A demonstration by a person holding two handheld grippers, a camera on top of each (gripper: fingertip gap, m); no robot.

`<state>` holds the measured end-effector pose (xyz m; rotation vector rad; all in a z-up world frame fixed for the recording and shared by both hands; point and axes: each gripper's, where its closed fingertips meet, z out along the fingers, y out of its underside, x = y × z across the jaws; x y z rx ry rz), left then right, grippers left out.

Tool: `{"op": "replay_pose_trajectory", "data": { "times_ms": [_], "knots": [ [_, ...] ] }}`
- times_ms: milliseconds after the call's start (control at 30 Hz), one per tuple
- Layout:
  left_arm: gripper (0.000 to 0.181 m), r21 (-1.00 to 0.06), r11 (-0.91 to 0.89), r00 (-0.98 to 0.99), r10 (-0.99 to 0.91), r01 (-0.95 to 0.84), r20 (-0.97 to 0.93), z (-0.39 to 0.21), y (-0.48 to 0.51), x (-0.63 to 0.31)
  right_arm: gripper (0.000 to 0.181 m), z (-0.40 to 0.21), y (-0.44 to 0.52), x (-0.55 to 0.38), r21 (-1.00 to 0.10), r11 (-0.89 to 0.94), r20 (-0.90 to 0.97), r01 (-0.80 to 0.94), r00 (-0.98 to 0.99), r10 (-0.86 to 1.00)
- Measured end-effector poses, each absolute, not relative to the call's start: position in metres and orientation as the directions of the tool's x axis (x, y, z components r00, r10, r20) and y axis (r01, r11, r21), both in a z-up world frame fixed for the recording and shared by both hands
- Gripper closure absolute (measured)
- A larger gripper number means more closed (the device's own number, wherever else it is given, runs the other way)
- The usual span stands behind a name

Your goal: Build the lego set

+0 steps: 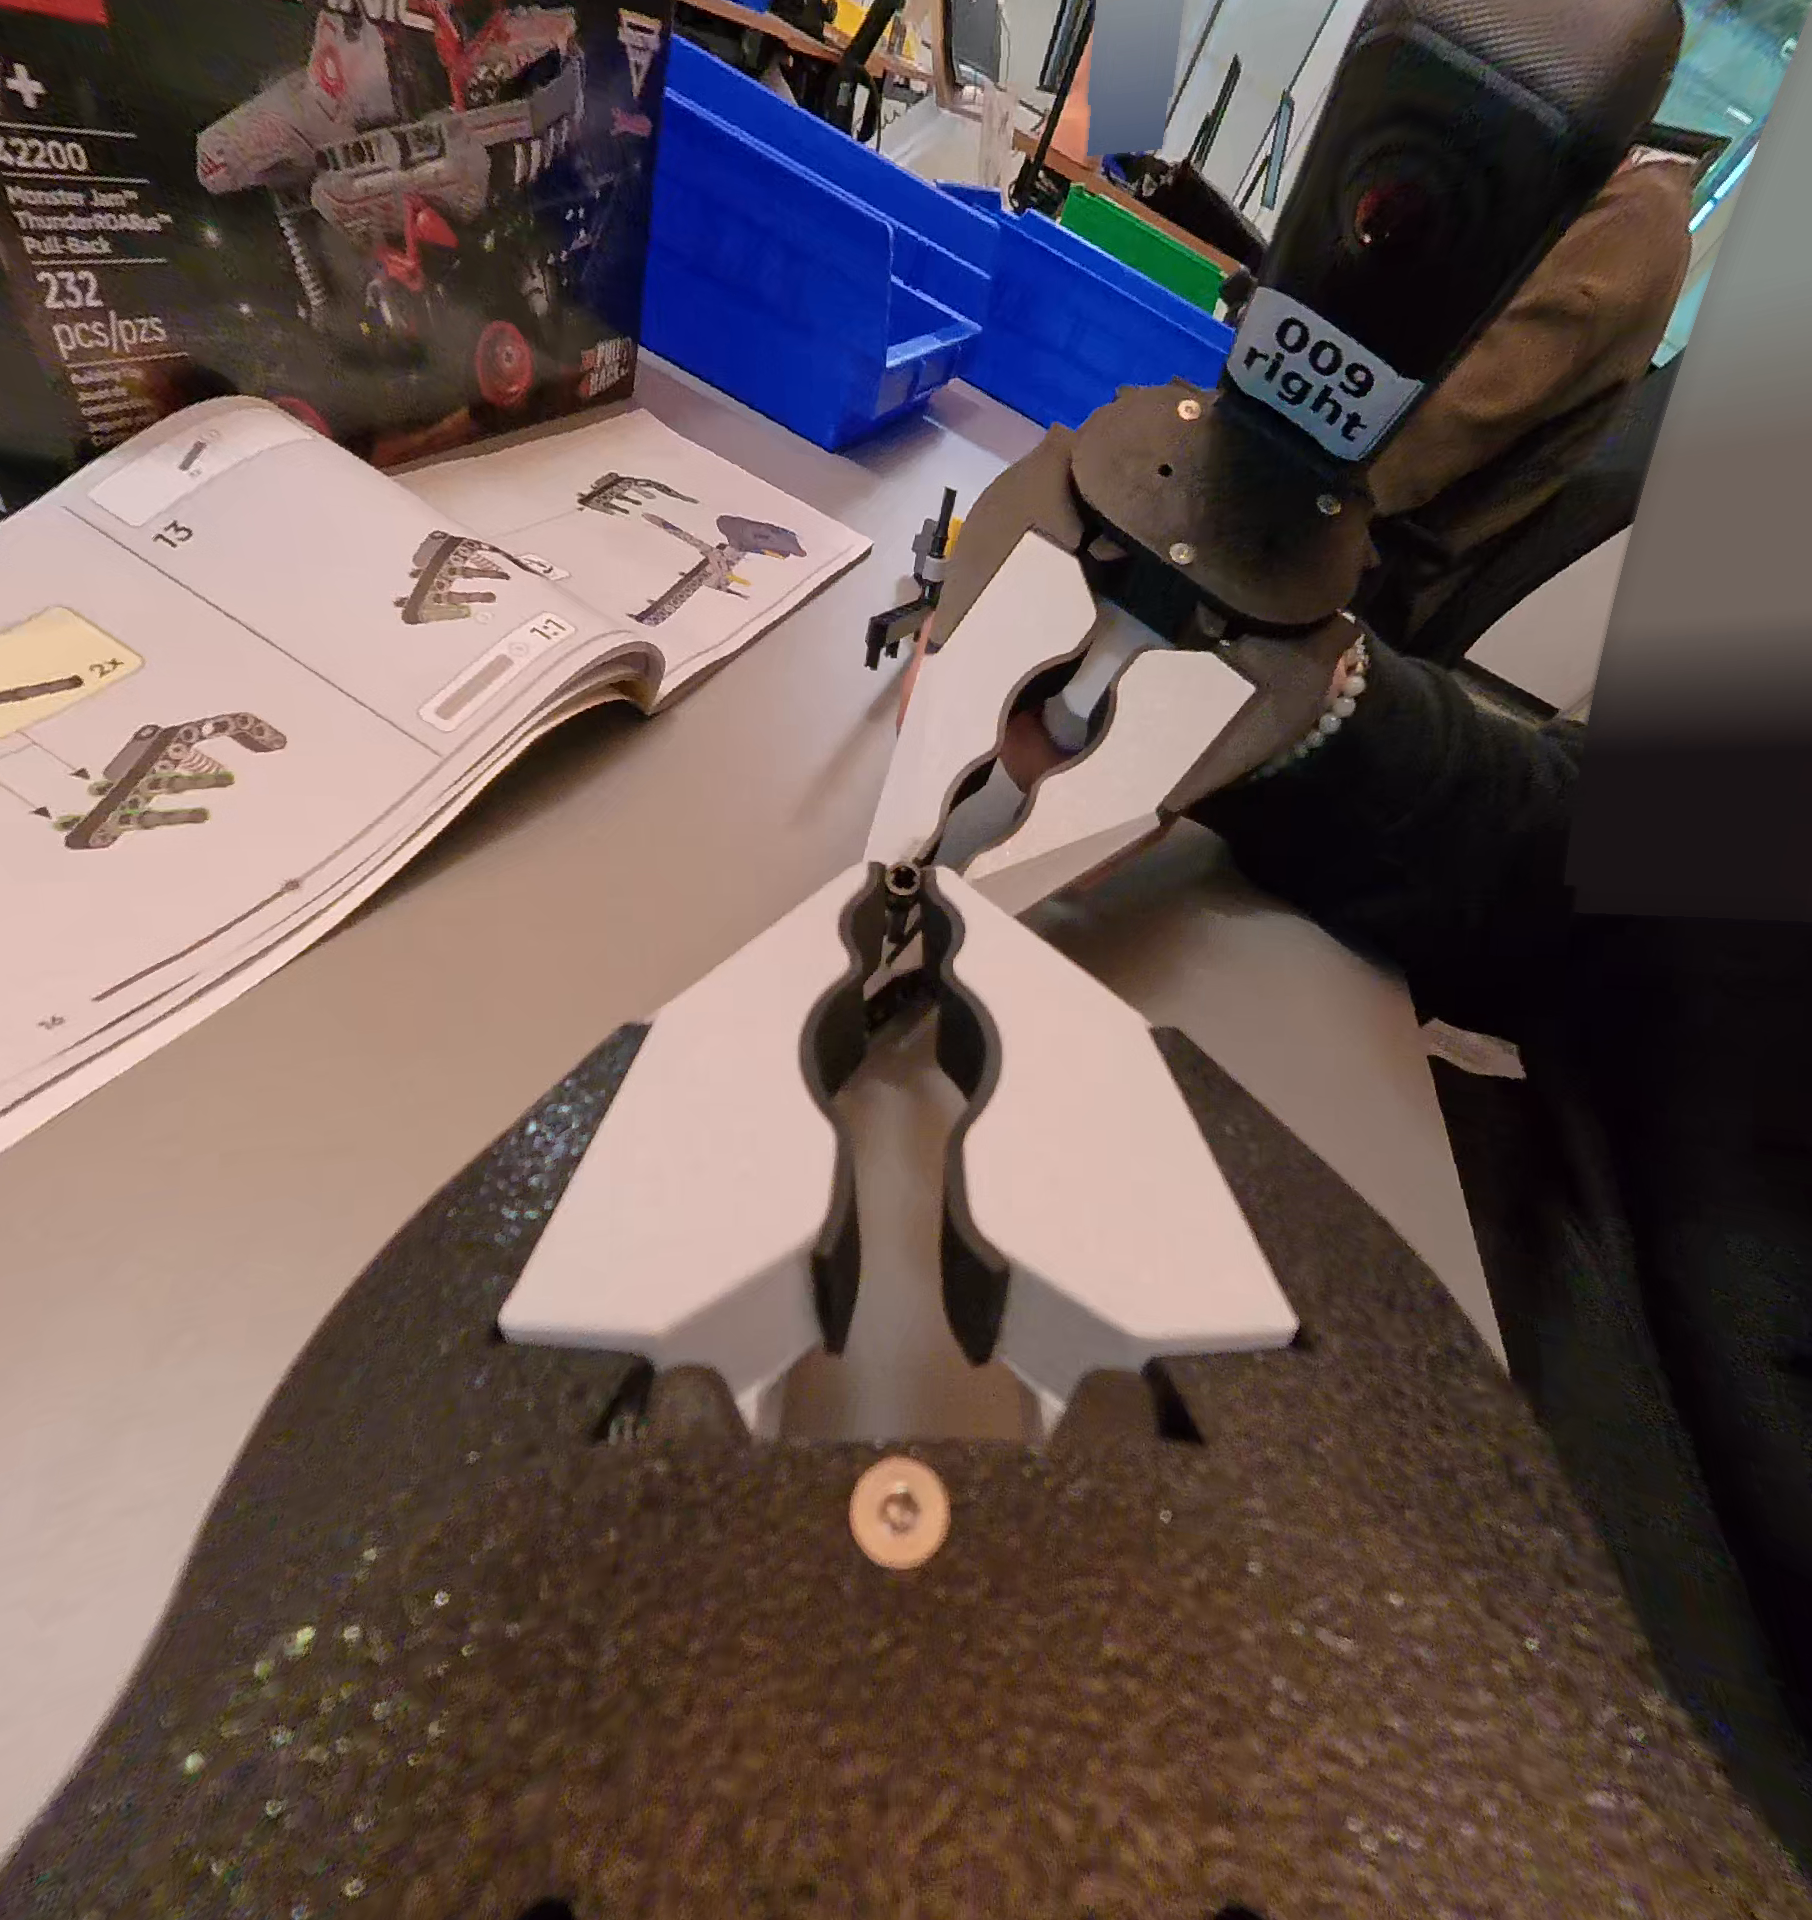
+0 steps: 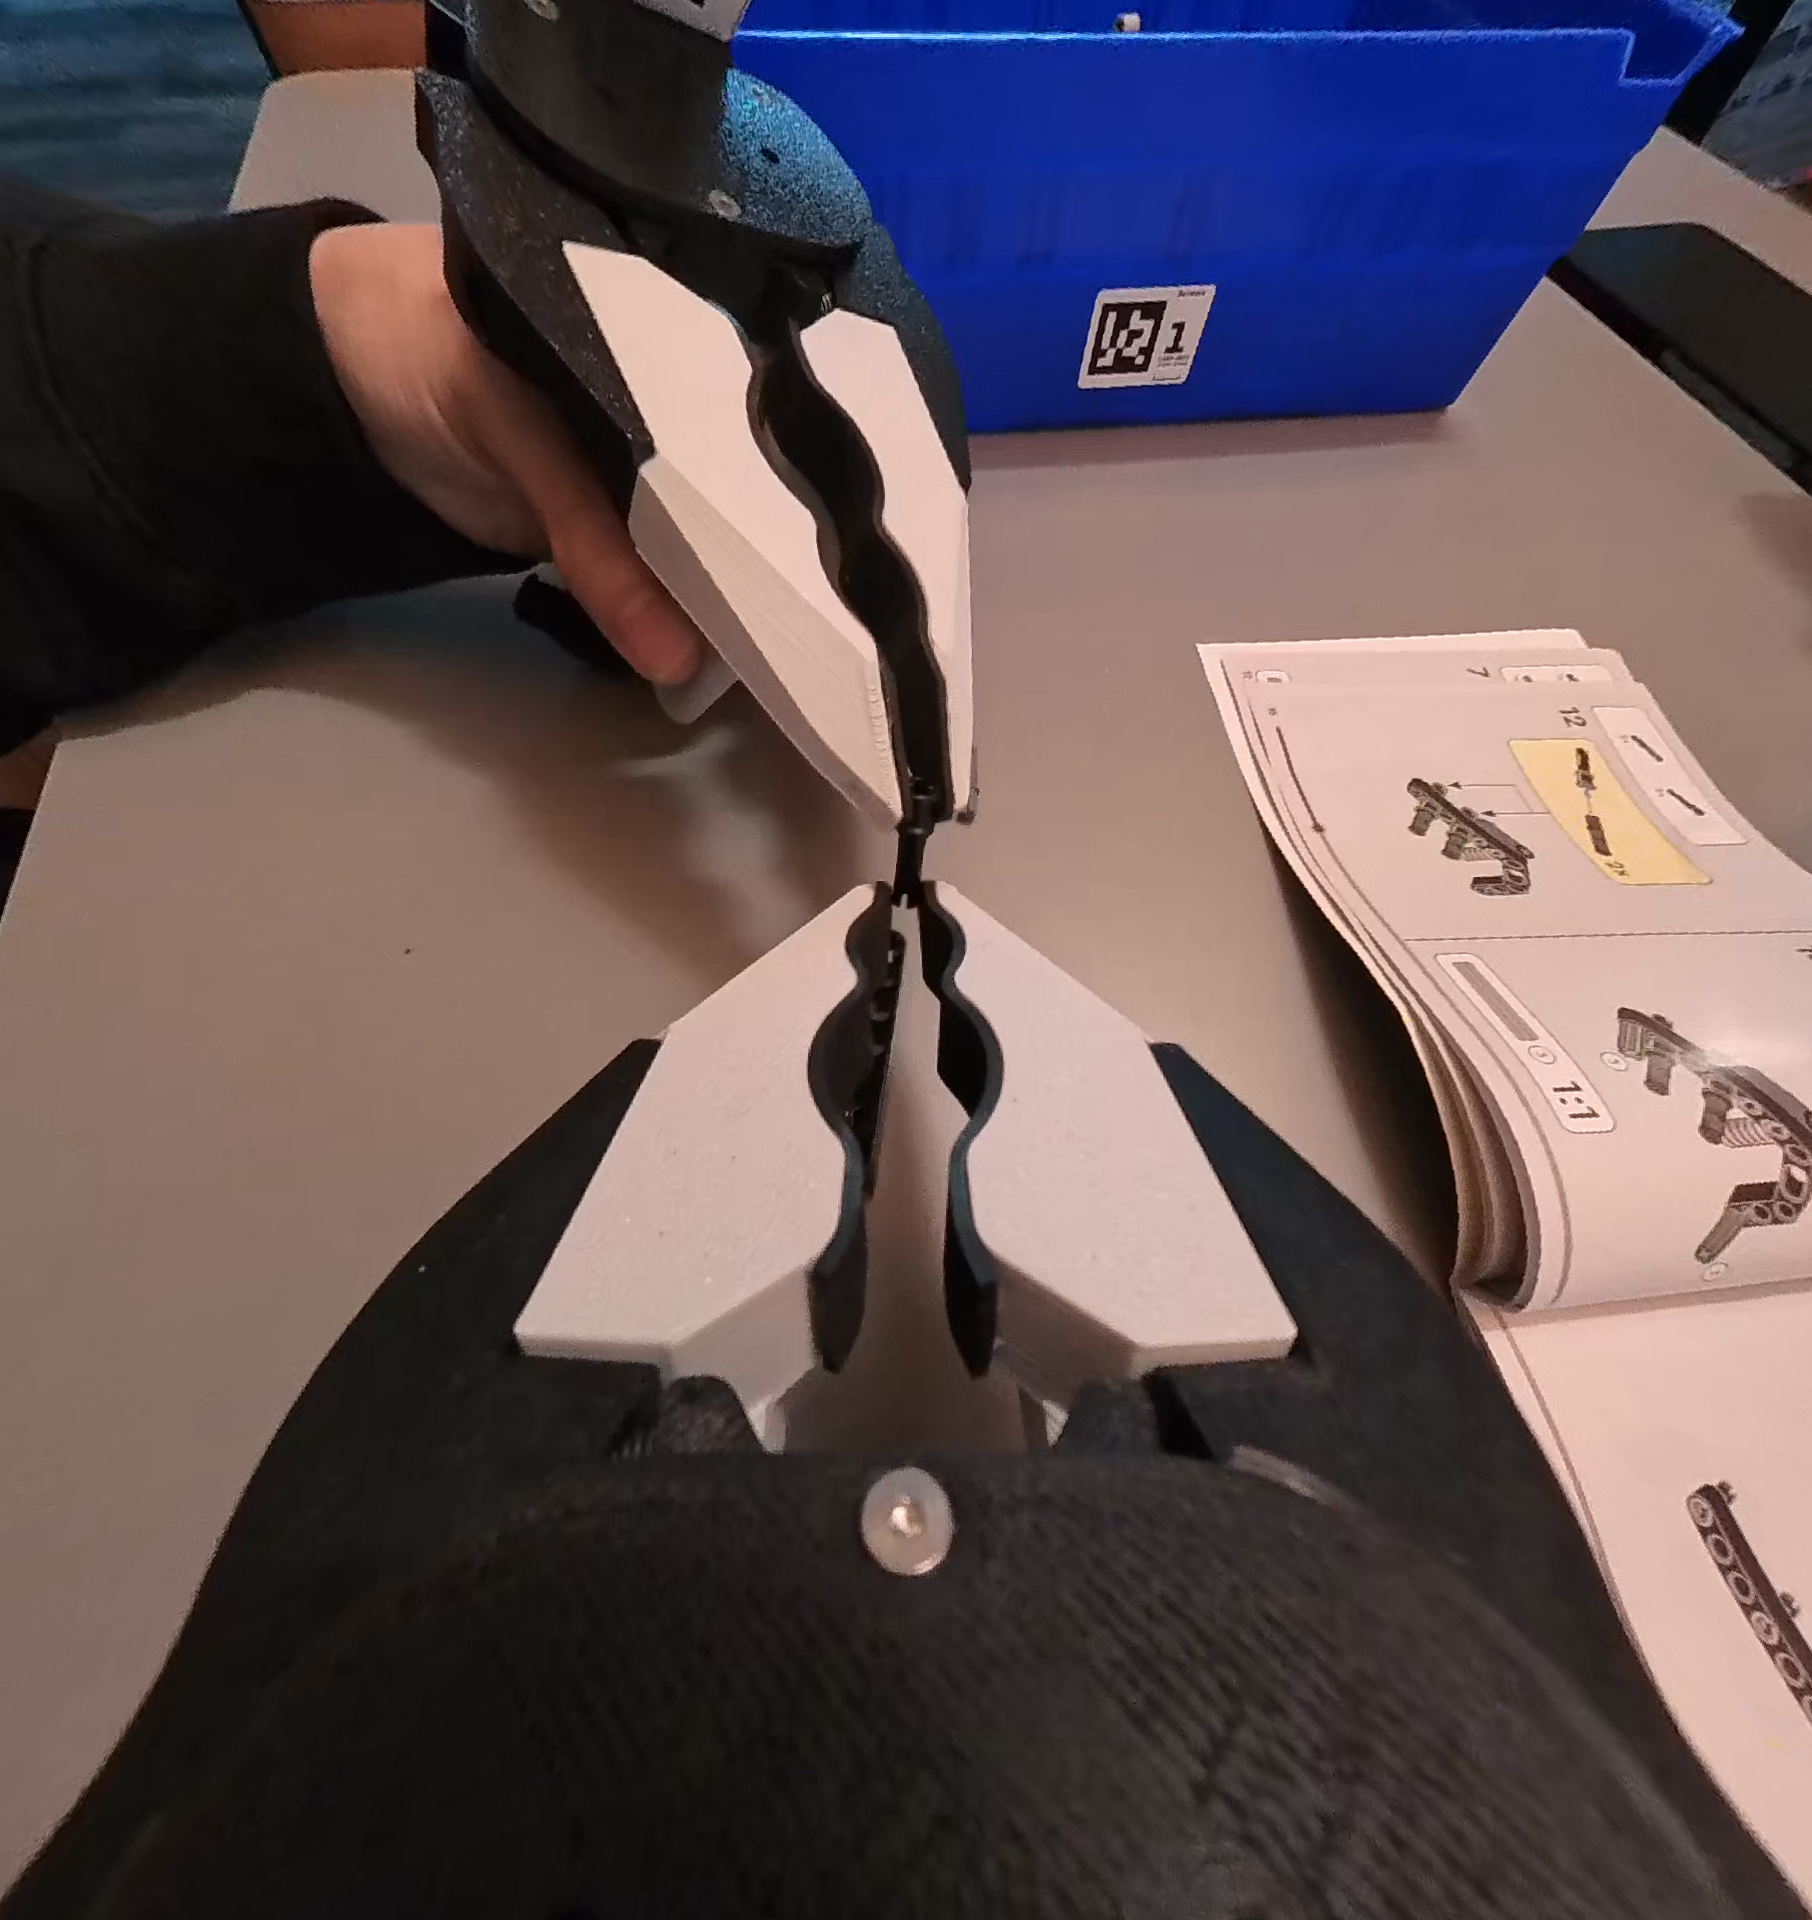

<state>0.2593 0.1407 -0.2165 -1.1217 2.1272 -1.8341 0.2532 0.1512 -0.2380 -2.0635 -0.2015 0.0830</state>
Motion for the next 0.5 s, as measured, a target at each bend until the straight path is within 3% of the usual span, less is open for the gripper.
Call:
{"op": "replay_pose_trajectory", "data": {
  "times_ms": [33, 333, 500],
  "knots": [
    [0.177, -0.894, -0.011, -0.718, -0.591, -0.448, 0.367, -0.216, 0.141, 0.259, 0.179, -0.238, 0.152, 0.254, -0.878, -0.467, 0.027, 0.107, 0.984, 0.175],
    [0.172, -0.925, -0.053, -0.752, -0.566, -0.376, 0.338, -0.202, 0.143, 0.258, 0.180, -0.224, 0.151, 0.254, -0.907, -0.410, 0.017, 0.095, 0.982, 0.189],
    [0.166, -0.945, 0.073, -0.765, -0.608, -0.320, 0.212, -0.210, 0.148, 0.257, 0.180, -0.222, 0.152, 0.254, -0.915, -0.397, 0.001, 0.077, 0.982, 0.189]
  ]
}}
